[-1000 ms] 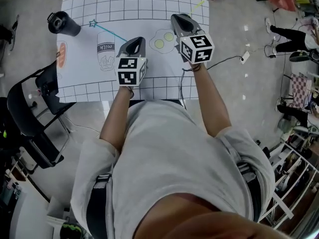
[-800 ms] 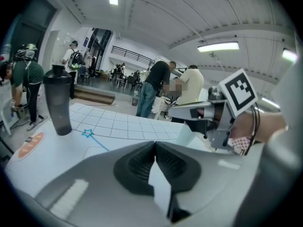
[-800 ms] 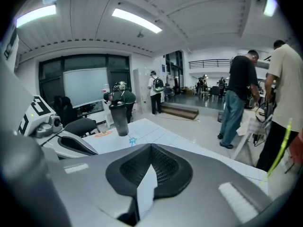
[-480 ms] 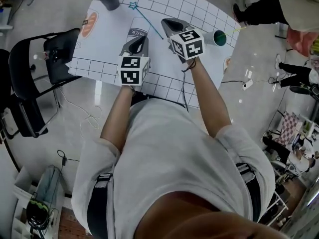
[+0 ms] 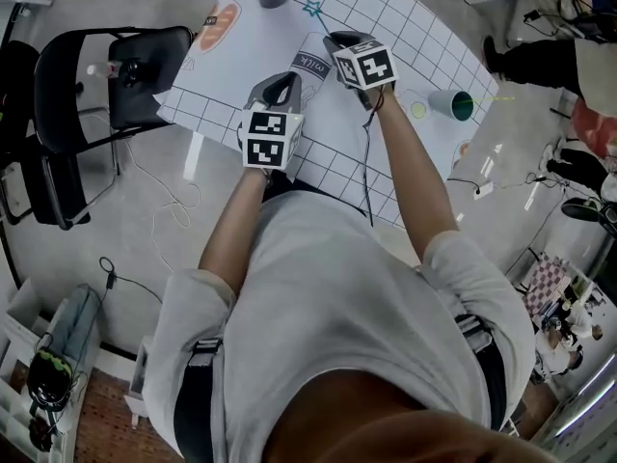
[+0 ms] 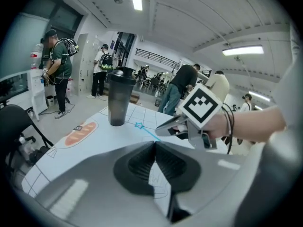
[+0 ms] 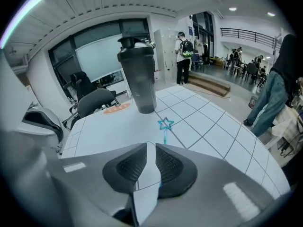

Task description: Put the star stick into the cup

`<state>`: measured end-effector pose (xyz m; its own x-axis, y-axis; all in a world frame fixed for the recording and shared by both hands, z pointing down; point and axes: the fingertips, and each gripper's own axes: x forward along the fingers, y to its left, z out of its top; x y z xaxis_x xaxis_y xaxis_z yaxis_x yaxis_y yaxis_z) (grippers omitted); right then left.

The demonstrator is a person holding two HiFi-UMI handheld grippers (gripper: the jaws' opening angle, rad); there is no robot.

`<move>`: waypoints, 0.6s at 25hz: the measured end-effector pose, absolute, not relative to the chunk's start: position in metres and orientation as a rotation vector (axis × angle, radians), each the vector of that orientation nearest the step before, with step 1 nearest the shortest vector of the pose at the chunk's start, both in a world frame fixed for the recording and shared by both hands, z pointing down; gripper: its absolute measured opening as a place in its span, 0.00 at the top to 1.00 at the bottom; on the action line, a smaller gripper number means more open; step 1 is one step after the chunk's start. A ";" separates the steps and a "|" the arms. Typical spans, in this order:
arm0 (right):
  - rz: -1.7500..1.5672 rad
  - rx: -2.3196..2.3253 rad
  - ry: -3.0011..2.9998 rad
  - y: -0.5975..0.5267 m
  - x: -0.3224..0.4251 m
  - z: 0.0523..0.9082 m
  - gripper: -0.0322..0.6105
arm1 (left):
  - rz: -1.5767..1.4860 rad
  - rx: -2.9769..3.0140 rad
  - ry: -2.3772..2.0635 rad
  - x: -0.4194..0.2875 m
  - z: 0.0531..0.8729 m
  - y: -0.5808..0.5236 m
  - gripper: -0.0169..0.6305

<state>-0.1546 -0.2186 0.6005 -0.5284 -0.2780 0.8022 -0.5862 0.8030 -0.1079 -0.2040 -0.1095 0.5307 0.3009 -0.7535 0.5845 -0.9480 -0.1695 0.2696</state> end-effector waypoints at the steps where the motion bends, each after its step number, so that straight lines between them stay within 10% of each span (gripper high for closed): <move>1: 0.465 0.637 -2.124 -0.223 -0.156 0.607 0.86 | 0.428 1.973 -1.513 -0.209 0.533 -0.109 0.97; 15: 0.404 0.654 -1.936 -0.241 -0.157 0.645 0.92 | 0.457 1.940 -1.500 -0.236 0.549 -0.113 0.97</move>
